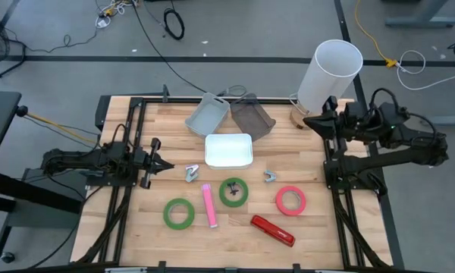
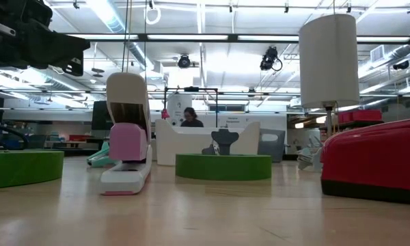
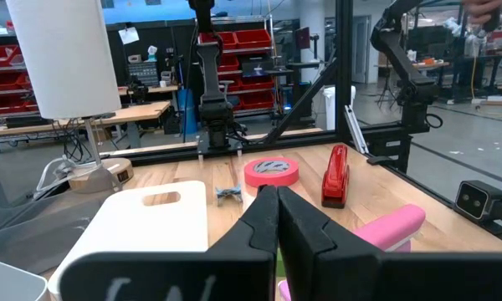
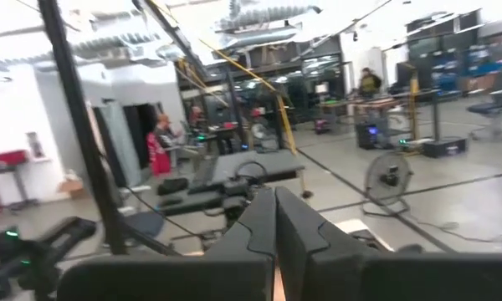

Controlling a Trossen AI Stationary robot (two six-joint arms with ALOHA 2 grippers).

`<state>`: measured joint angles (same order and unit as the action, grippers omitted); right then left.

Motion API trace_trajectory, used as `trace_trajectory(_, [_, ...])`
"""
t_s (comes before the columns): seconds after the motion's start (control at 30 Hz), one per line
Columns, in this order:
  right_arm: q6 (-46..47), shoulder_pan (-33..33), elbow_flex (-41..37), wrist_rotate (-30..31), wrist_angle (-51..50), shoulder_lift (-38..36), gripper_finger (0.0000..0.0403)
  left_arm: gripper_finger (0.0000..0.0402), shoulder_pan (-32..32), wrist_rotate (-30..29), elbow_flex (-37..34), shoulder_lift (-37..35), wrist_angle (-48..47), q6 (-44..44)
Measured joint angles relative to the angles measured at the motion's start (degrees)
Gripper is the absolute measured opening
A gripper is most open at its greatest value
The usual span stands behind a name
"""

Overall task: Pick and place Stapler, Stapler remover, tape
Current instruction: Put the pink tape into the white bin

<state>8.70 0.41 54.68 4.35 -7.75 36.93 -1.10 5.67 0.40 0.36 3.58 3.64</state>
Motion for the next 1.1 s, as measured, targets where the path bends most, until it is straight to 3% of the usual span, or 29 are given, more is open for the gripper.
trace_trajectory(0.33, [2.9, 0.0, 4.1, -5.5, -0.4, 4.1, 0.0004, 0.0007, 0.0, 0.0, 0.0, 0.0, 0.0, 0.0])
trace_trajectory(0.77, [2.9, 0.0, 4.1, -5.5, -12.0, 7.7, 0.0004, 0.0007, 0.0, 0.0, 0.0, 0.0, 0.0, 0.0])
trace_trajectory(1.1, [2.9, 0.0, 4.1, -11.2, -15.5, 12.9, 0.0004, 0.0007, 0.0, 0.0, 0.0, 0.0, 0.0, 0.0])
